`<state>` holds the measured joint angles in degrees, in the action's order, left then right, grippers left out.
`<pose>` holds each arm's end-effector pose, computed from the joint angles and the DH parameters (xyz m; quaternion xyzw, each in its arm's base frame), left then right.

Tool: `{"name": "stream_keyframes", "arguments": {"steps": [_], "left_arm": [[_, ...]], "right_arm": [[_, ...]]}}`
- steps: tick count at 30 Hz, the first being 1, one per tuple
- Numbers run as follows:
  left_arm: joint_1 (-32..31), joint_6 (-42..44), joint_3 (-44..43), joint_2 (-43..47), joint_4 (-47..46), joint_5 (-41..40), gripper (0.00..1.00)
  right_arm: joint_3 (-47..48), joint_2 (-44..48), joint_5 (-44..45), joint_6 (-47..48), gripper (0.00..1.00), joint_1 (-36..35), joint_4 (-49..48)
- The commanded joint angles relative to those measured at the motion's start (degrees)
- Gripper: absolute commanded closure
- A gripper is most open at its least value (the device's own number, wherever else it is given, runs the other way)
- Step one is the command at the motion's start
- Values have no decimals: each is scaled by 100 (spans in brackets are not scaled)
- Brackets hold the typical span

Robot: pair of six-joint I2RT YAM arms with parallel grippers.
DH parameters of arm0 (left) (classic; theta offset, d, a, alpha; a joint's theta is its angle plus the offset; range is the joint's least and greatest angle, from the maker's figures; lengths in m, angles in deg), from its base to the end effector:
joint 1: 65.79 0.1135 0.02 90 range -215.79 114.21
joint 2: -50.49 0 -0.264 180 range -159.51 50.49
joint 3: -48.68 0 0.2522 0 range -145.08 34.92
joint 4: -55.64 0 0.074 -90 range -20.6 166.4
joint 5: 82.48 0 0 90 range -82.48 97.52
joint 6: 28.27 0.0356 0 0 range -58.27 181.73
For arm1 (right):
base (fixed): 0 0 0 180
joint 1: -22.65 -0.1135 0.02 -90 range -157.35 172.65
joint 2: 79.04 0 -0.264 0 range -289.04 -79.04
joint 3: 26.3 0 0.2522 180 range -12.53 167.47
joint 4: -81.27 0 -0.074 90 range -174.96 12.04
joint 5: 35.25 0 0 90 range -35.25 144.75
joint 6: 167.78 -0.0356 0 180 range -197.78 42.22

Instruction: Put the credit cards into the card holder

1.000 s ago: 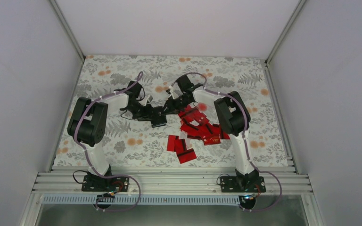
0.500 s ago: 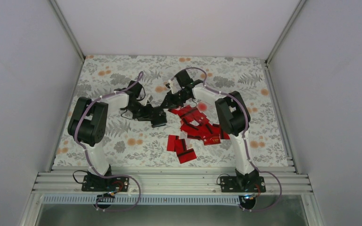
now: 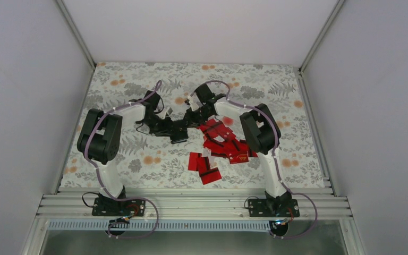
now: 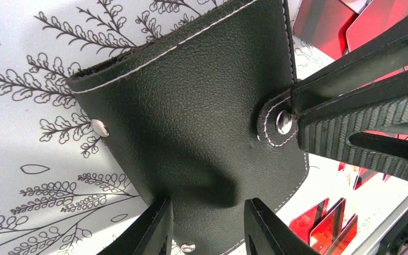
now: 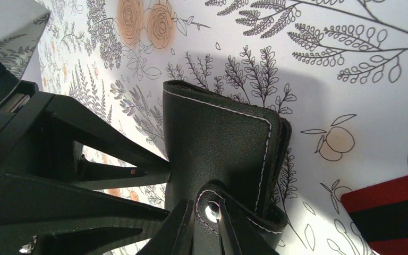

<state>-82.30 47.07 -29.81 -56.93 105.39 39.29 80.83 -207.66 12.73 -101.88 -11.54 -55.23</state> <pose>0.3209 -0.1147 0.1412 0.0424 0.9566 -0.2878 0.0182 0.3687 0.2793 0.1363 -0.1575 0.9010 0.4042 0.0061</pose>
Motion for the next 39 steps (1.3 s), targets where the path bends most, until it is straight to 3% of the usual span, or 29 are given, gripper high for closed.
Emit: {"name": "stream_keyframes", "arguments": {"steps": [1,22,39], "left_arm": [[5,154,-109,-309,-576,-426,65],[-8,121,-255,-458,-529,-422,65],[-5,204,-370,-600,-470,-315,65]], "right_arm": [[-31,-1,-46,-73,87,-59,-119],[-142,-150,-71,-165,87,-227,-162],[246,-327,909,45,94,-625,397]]}}
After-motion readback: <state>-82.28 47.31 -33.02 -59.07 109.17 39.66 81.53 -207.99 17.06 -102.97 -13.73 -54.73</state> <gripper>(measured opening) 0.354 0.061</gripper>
